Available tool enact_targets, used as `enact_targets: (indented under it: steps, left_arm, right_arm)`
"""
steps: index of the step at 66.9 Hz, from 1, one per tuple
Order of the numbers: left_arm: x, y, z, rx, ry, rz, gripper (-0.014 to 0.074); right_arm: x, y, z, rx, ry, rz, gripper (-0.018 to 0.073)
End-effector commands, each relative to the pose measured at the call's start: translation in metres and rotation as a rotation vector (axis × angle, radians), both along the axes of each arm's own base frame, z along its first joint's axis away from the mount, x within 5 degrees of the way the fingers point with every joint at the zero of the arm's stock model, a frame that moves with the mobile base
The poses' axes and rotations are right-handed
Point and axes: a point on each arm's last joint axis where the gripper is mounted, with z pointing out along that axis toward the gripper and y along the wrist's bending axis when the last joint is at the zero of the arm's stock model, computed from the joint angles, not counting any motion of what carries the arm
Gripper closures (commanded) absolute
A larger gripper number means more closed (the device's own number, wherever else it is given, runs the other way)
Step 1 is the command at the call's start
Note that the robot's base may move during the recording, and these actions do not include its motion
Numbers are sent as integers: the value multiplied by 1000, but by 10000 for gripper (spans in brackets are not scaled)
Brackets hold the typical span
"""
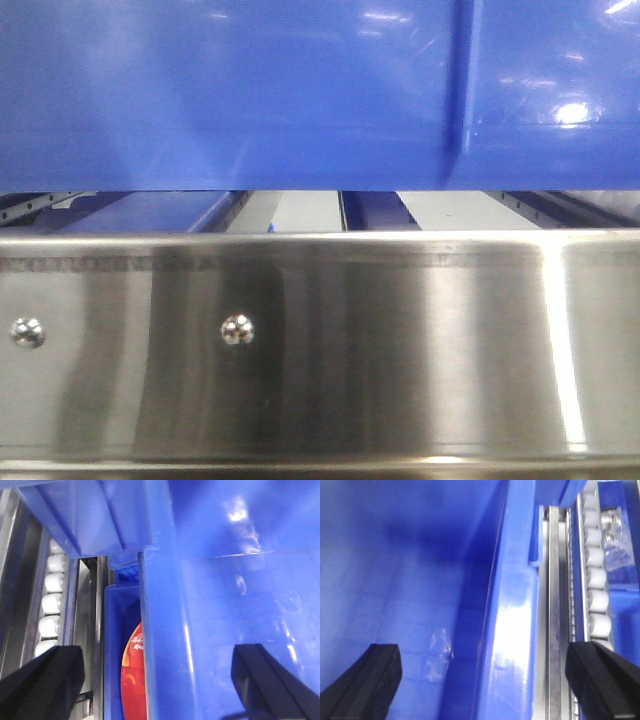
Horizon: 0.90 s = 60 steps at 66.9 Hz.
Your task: Move blue bin to conveyor side
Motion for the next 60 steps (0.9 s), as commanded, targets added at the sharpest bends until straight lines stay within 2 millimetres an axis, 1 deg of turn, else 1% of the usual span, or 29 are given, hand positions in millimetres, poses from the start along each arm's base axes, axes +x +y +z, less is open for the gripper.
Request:
enact_targets:
  steps: [1, 19, 47, 60]
  left_arm:
    - [1, -3, 2, -26, -14, -3, 102]
    - [18, -7, -13, -64, 39, -16, 102]
    - [21, -8, -16, -83, 51, -22, 102]
    - [21, -8, -16, -83, 51, -22, 102]
  right_arm:
    - [-2, -2, 3, -9, -26, -7, 10]
    - [1, -1, 1, -12, -19, -7, 10]
    - [12, 3, -12, -27, 20, -6, 10]
    - [14, 5, -15, 3, 38, -41, 10]
